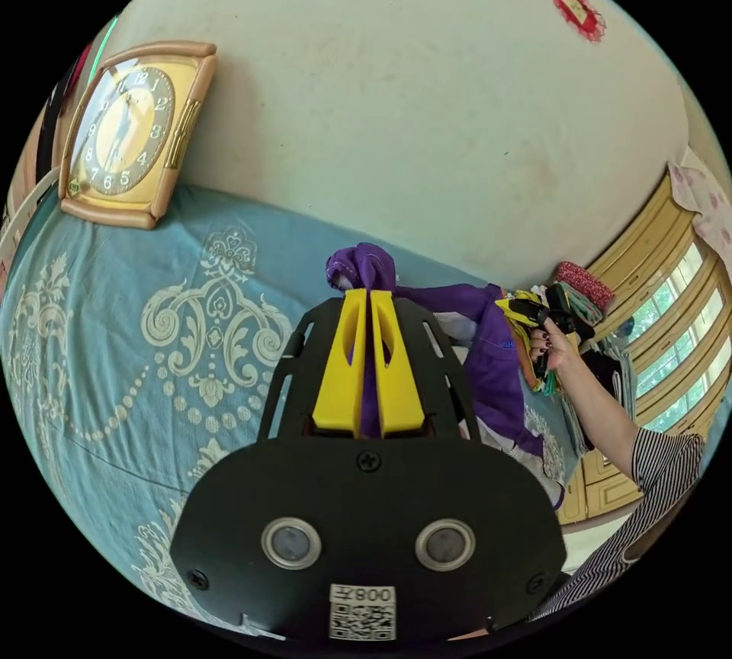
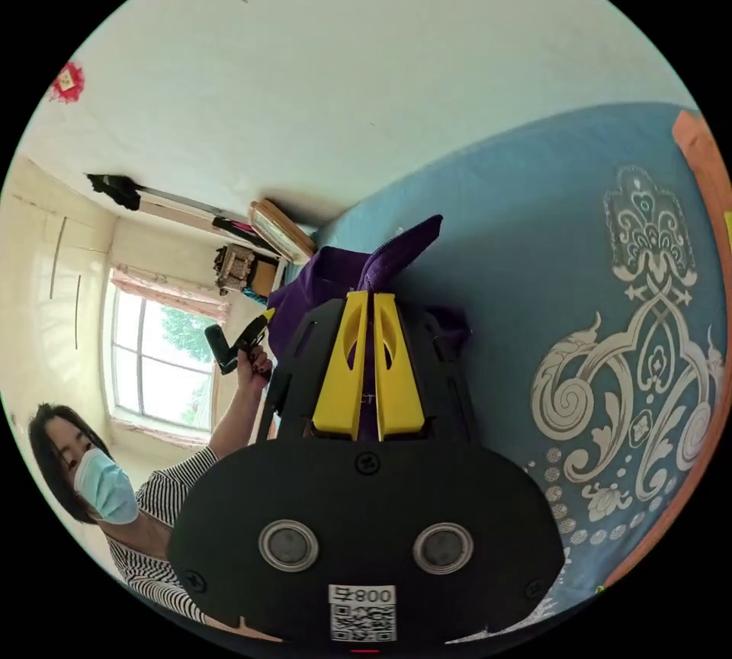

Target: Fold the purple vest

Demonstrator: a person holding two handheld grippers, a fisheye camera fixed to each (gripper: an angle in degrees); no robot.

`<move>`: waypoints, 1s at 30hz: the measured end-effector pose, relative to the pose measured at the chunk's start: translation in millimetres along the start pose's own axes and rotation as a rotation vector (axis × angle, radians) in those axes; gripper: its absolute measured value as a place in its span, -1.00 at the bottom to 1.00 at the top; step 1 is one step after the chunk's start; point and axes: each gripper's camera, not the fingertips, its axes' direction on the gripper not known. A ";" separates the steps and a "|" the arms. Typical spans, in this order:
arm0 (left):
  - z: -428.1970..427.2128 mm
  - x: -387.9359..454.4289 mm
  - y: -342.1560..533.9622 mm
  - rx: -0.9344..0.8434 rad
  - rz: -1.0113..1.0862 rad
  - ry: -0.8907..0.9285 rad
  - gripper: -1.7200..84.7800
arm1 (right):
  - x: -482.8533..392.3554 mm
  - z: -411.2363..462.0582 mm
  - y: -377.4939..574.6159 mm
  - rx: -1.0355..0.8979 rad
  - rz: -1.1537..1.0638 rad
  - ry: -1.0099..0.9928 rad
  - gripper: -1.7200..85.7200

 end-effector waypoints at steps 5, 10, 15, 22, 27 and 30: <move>-10.5 -7.7 2.2 0.069 0.039 -0.103 -0.93 | -37.9 -30.3 -10.5 0.100 -0.131 0.147 -0.92; 17.4 -48.9 38.1 -0.147 -0.076 -0.258 -0.89 | -14.0 -9.1 -9.2 0.035 0.006 0.648 -0.89; -7.0 -40.8 110.2 -0.249 0.011 -0.019 -0.83 | -13.3 -5.0 46.0 0.086 -0.103 0.462 -0.82; -49.2 12.9 249.1 -0.470 0.071 0.028 -0.80 | -64.1 119.2 187.3 -0.312 -0.368 0.228 -0.83; -104.5 -18.9 316.4 -0.488 -0.155 -0.197 -0.76 | -62.1 166.7 305.8 -0.500 -0.349 0.277 -0.83; -142.2 -47.9 358.1 -0.474 -0.332 -0.293 -0.74 | -65.2 164.7 369.7 -0.562 -0.328 0.319 -0.81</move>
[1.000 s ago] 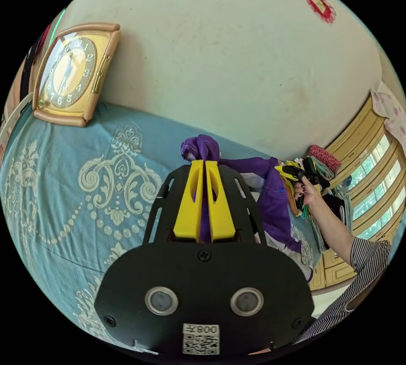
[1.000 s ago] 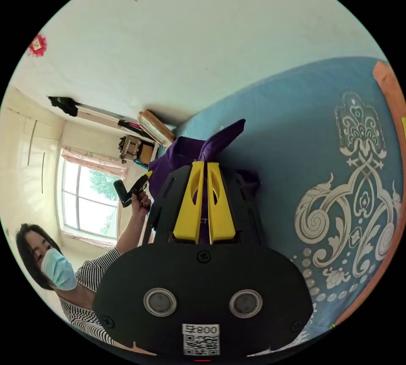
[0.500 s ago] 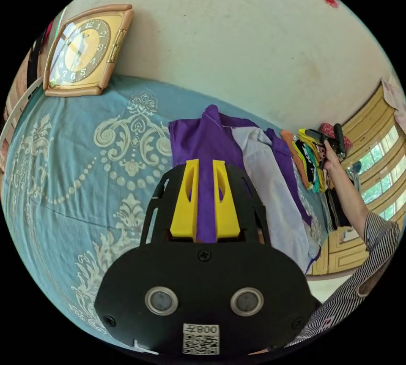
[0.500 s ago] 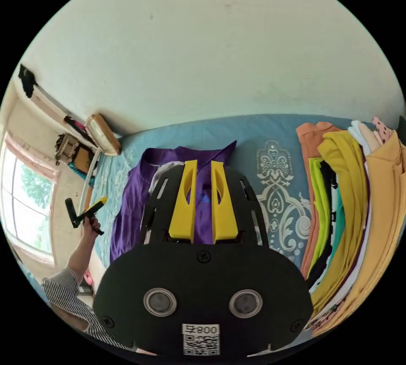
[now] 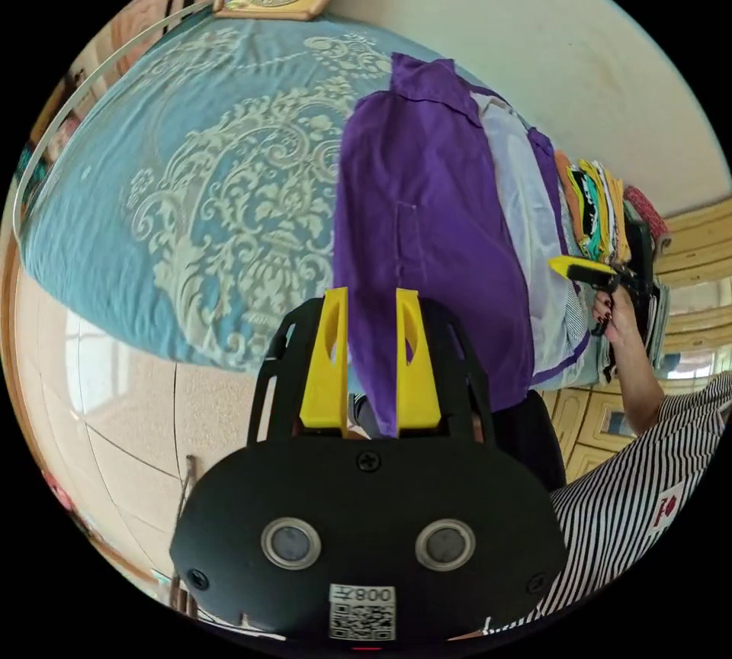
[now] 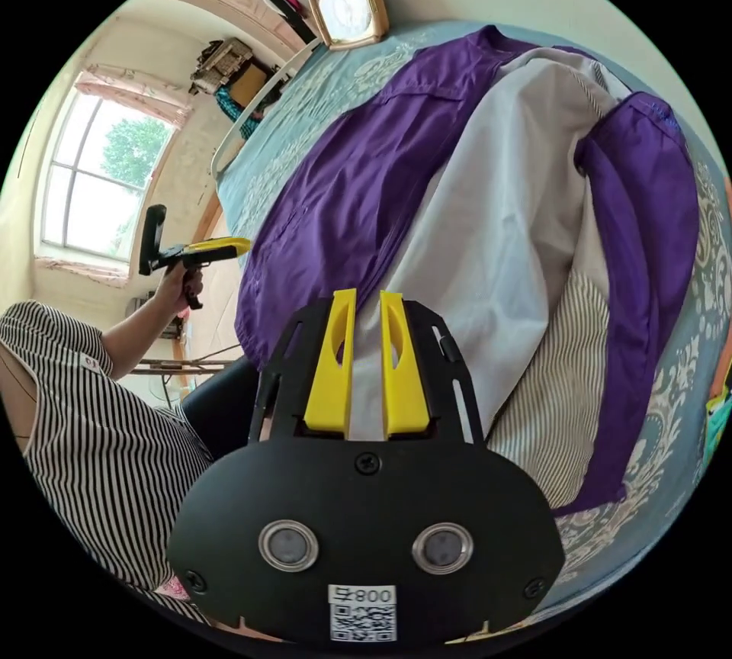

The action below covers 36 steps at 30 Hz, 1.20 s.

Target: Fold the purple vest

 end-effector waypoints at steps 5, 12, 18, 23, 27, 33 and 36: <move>18.8 -49.6 39.7 -0.027 -0.187 0.207 -0.72 | -51.0 49.6 75.0 -0.177 -0.055 0.145 -0.77; 40.5 -56.5 48.6 -0.088 -0.129 0.314 -0.83 | -101.0 123.7 117.3 -0.284 -0.176 0.435 -0.79; 42.9 -62.6 46.0 -0.083 -0.095 0.329 -0.94 | -117.6 147.8 120.7 -0.315 -0.192 0.523 -0.92; 0.4 -79.2 50.9 0.064 -0.042 0.327 -0.95 | -147.4 151.4 131.1 -0.298 -0.235 0.528 -0.93; 29.3 -87.6 53.2 -0.074 -0.039 0.230 -0.91 | -129.5 176.6 132.7 -0.337 -0.110 0.533 -0.89; 22.4 -72.6 67.2 0.118 -0.028 0.238 -0.85 | -110.5 137.7 132.5 -0.229 0.032 0.370 -0.86; 34.7 -36.5 45.8 0.119 0.101 0.250 -0.84 | -92.0 95.3 124.3 -0.075 0.074 0.267 -0.87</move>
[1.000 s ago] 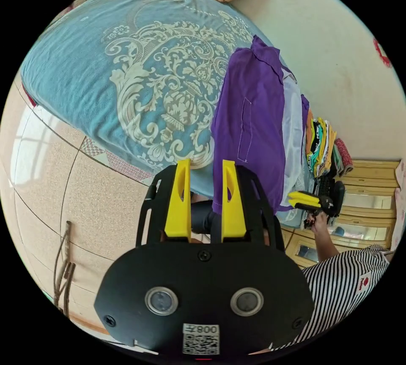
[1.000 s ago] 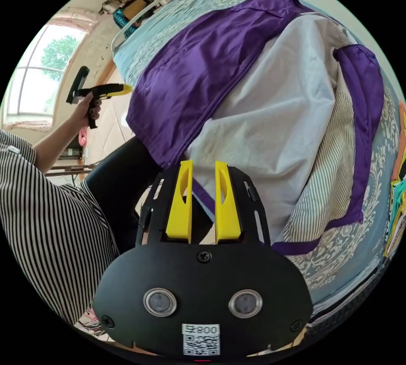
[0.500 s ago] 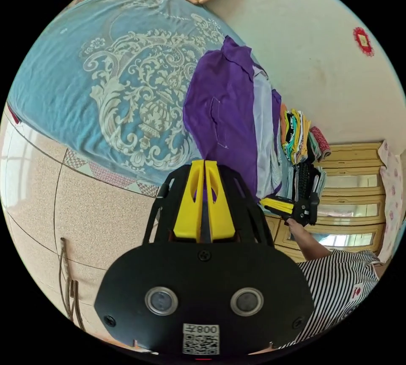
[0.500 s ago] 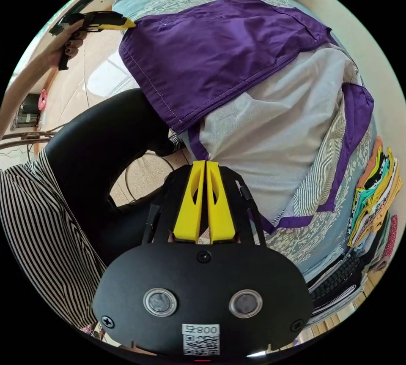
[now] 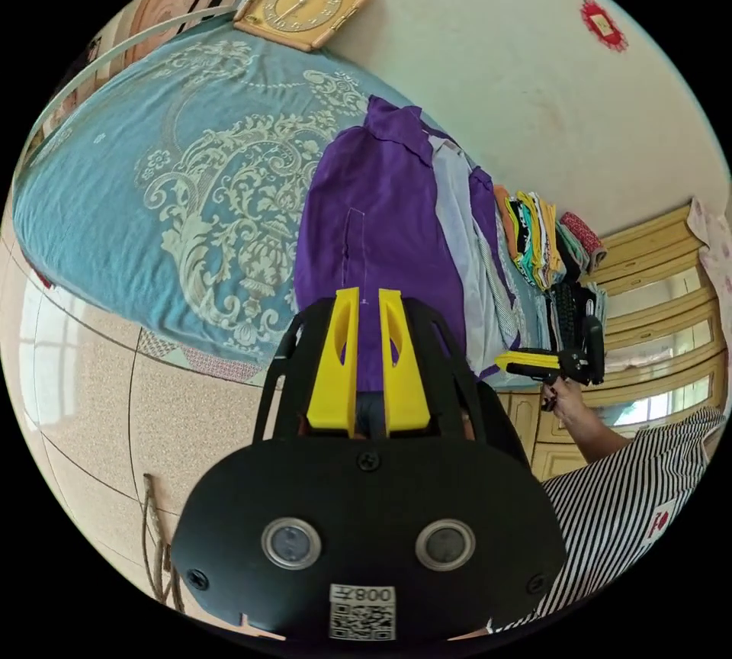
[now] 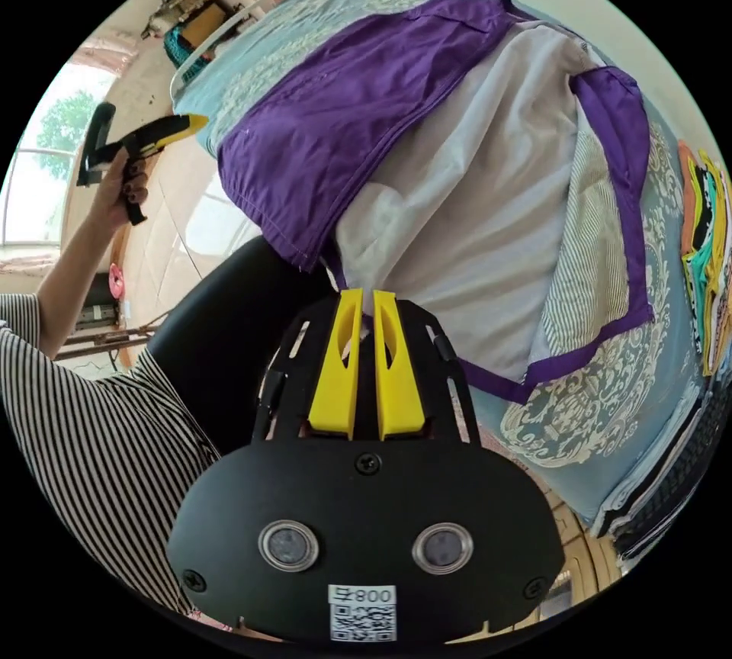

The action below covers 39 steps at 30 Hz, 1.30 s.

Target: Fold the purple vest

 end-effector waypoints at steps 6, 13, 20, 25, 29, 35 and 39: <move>75.9 45.6 -72.7 -0.092 0.186 0.001 -0.83 | 90.7 -57.5 -129.7 0.248 0.038 -0.150 -0.78; 152.0 78.9 -126.4 -0.161 0.327 0.016 -0.82 | 175.7 -65.1 -284.5 0.278 0.126 -0.219 -0.77; 186.2 87.7 -136.5 -0.178 0.369 0.060 -0.82 | 224.0 -49.1 -335.4 0.246 0.230 -0.222 -0.77; 209.0 93.1 -139.3 -0.216 0.383 0.029 -0.84 | 225.2 -53.5 -337.6 0.252 0.215 -0.288 -0.83; 212.0 96.0 -145.6 -0.205 0.375 0.069 -0.84 | 216.8 -81.3 -339.9 0.258 0.174 -0.283 -0.92; 220.7 105.5 -167.1 -0.175 0.386 0.056 -0.85 | 197.4 -130.9 -356.1 0.275 0.102 -0.119 -0.93; 228.2 98.7 -174.9 -0.199 0.350 0.084 -0.84 | 207.7 -124.7 -343.4 0.172 0.164 -0.035 -0.91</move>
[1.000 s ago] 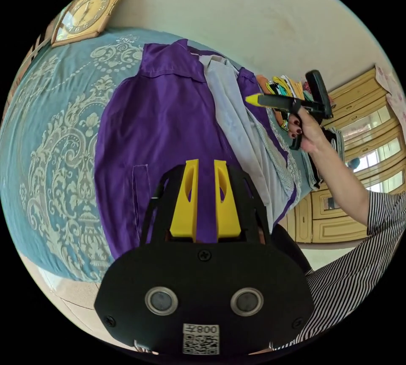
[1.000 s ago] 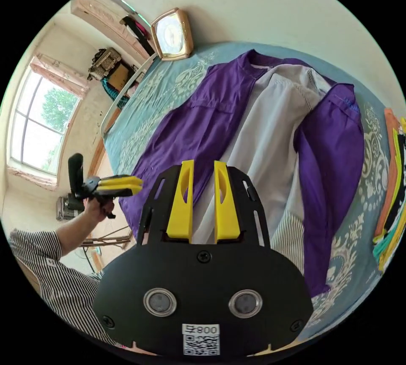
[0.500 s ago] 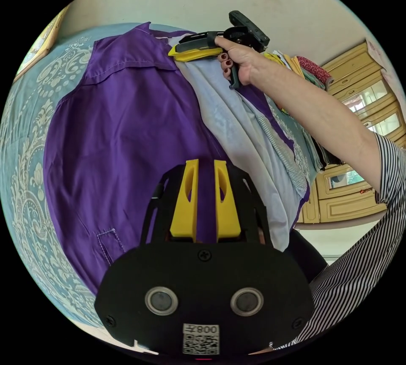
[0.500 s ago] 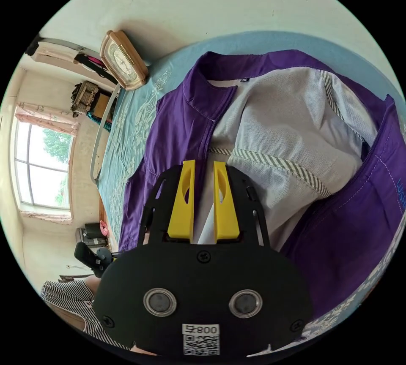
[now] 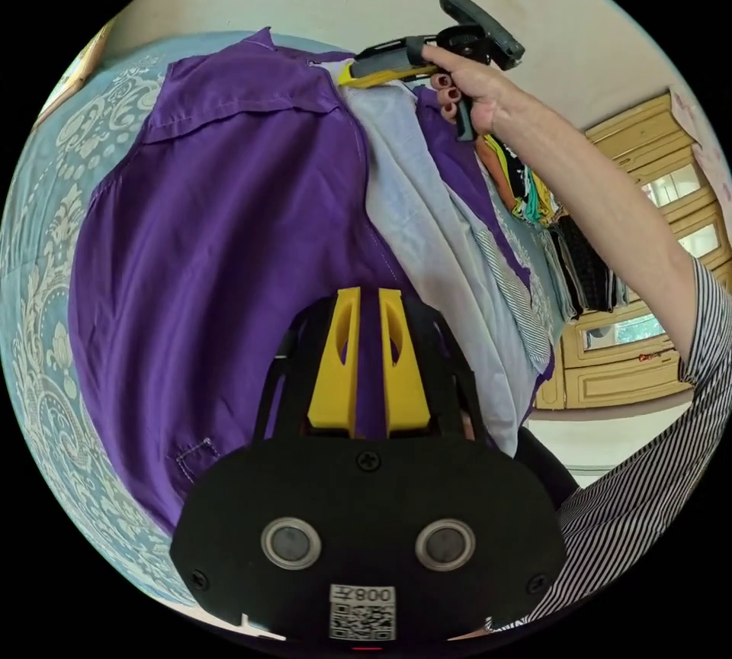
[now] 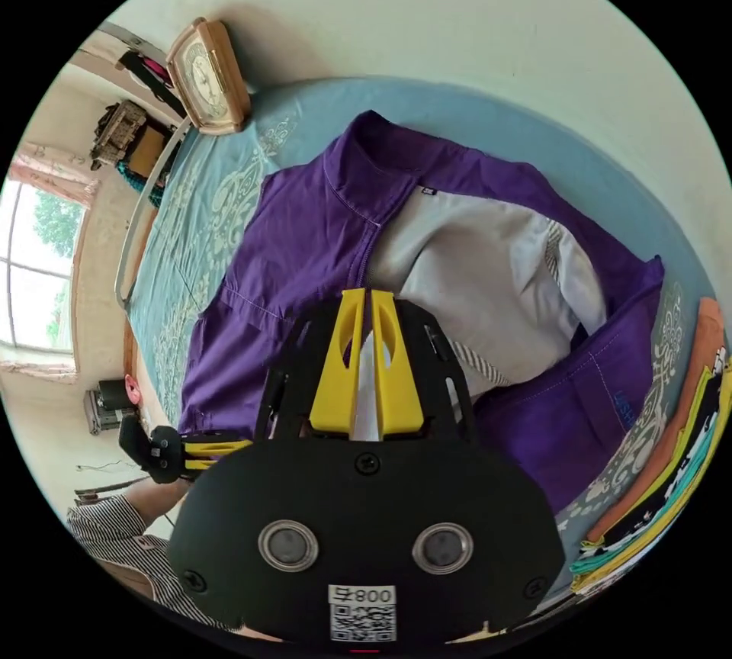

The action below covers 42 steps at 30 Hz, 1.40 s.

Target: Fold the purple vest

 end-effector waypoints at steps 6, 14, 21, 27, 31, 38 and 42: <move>-53.8 -22.7 37.8 0.137 -0.087 -0.071 -0.81 | 53.8 -99.7 109.5 0.188 0.056 0.043 -0.78; -90.5 -61.5 78.3 0.182 -0.319 -0.161 -0.76 | 125.3 -122.3 287.5 0.018 0.317 0.063 -0.76; -50.6 -7.9 65.4 0.094 -0.199 0.011 -0.77 | 123.9 -138.3 420.1 0.026 0.553 -0.006 -0.74; 4.1 56.8 22.1 -0.015 -0.007 0.170 -0.78 | 116.3 -139.7 464.0 0.099 0.667 -0.082 -0.72; 32.8 102.2 -15.8 -0.069 0.131 0.235 -0.78 | 105.8 -139.1 470.0 0.097 0.721 -0.041 -0.74; 55.1 134.5 -43.9 -0.121 0.197 0.257 -0.79 | 67.0 -135.4 485.8 0.152 0.729 0.006 -0.83; 64.1 139.2 -64.6 -0.136 0.201 0.267 -0.79 | 59.8 -141.2 514.7 0.220 0.712 -0.093 -0.90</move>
